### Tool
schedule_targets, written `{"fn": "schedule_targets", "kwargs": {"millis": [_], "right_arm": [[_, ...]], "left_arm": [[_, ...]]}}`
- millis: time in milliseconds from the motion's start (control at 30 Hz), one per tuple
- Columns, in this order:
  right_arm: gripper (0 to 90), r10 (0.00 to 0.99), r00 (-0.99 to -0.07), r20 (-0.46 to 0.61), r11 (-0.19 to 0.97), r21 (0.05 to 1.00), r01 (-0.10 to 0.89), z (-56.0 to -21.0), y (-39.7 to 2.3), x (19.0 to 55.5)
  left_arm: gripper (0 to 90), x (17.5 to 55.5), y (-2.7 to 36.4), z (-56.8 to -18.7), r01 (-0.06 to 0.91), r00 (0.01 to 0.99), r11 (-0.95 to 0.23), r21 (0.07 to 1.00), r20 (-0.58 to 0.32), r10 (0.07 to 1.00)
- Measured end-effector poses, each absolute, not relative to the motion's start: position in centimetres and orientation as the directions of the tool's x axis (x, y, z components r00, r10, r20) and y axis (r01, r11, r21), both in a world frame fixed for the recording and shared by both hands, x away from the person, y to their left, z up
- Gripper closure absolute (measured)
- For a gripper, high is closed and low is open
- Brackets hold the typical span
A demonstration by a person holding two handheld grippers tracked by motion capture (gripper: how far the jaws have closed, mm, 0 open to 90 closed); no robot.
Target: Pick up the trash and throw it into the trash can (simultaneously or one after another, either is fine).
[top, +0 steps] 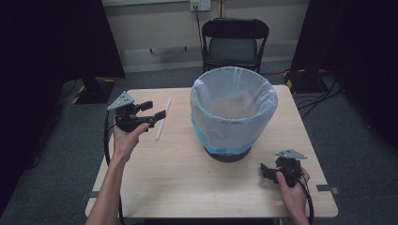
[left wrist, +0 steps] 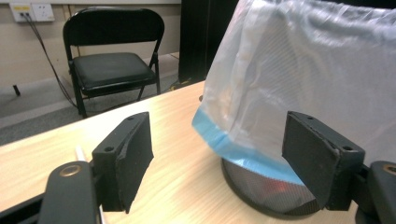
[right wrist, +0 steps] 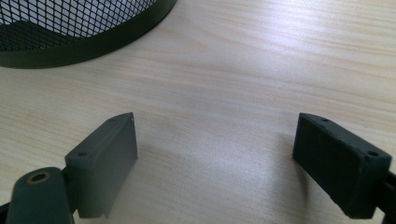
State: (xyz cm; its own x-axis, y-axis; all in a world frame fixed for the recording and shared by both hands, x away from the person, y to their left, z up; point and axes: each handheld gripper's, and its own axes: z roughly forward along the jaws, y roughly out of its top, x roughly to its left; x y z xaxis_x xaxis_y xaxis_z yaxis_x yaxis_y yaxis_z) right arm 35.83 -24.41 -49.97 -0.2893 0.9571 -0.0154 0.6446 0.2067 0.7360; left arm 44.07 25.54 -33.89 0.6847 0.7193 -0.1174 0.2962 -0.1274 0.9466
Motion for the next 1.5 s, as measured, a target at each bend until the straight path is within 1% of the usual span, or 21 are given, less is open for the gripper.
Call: {"fn": "schedule_targets", "kwargs": {"millis": [167,267,333,467,600,667,700,833,933,1033,1100,1233,1300,1400,1500], "right_arm": [[12.9,0.957,-0.289,-0.015,0.206,0.736,0.645,-50.0,-24.4,35.8],[12.9,0.957,-0.289,-0.015,0.206,0.736,0.645,-50.0,-24.4,35.8],[12.9,0.957,-0.289,-0.015,0.206,0.736,0.645,-50.0,-24.4,35.8],[12.9,0.957,-0.289,-0.015,0.206,0.736,0.645,-50.0,-24.4,35.8],[12.9,0.957,-0.288,-0.015,0.206,0.736,0.645,-50.0,-24.4,35.8],[12.9,0.957,-0.289,-0.015,0.206,0.736,0.645,-50.0,-24.4,35.8],[12.9,0.957,-0.289,-0.015,0.206,0.736,0.645,-50.0,-24.4,35.8],[12.9,0.957,-0.289,-0.015,0.206,0.736,0.645,-50.0,-24.4,35.8],[12.9,0.957,-0.289,-0.015,0.206,0.736,0.645,-50.0,-24.4,35.8],[12.9,0.957,-0.289,-0.015,0.206,0.736,0.645,-50.0,-24.4,35.8],[12.9,0.957,-0.289,-0.015,0.206,0.736,0.645,-50.0,-24.4,35.8],[12.9,0.957,-0.289,-0.015,0.206,0.736,0.645,-50.0,-24.4,35.8],[12.9,0.957,-0.289,-0.015,0.207,0.736,0.645,-50.0,-24.4,35.8],[12.9,0.957,-0.289,-0.015,0.206,0.736,0.645,-50.0,-24.4,35.8],[12.9,0.957,-0.288,-0.015,0.206,0.736,0.645,-50.0,-24.4,35.8]], "left_arm": [[24.5,43.9,26.1,-35.0,0.314,0.667,-0.138,0.939,-0.115,0.736],[26.2,44.1,26.6,-35.8,0.339,0.662,-0.153,0.928,-0.120,0.740],[28.7,44.2,26.8,-36.1,0.334,0.653,-0.160,0.929,-0.105,0.750],[28.6,44.6,27.1,-37.2,0.362,0.638,-0.156,0.919,-0.122,0.760],[28.6,45.2,27.1,-38.6,0.400,0.627,-0.201,0.894,-0.107,0.771],[33.3,45.6,27.1,-39.0,0.406,0.633,-0.216,0.888,-0.103,0.767],[33.6,45.7,27.2,-39.1,0.411,0.628,-0.217,0.885,-0.103,0.771],[33.4,46.3,27.3,-39.8,0.432,0.611,-0.215,0.876,-0.109,0.784],[33.1,46.5,27.3,-40.5,0.440,0.603,-0.240,0.865,-0.087,0.793],[33.2,46.7,27.7,-41.7,0.474,0.579,-0.221,0.853,-0.112,0.808],[33.1,46.9,27.8,-42.4,0.495,0.571,-0.250,0.832,-0.094,0.816],[33.6,47.5,28.1,-43.2,0.512,0.559,-0.250,0.822,-0.097,0.823],[33.6,47.7,27.9,-43.5,0.514,0.562,-0.283,0.810,-0.068,0.825],[33.6,48.1,27.7,-44.2,0.533,0.562,-0.314,0.786,-0.052,0.825],[33.9,48.7,27.5,-45.2,0.568,0.548,-0.311,0.762,-0.068,0.834]]}}
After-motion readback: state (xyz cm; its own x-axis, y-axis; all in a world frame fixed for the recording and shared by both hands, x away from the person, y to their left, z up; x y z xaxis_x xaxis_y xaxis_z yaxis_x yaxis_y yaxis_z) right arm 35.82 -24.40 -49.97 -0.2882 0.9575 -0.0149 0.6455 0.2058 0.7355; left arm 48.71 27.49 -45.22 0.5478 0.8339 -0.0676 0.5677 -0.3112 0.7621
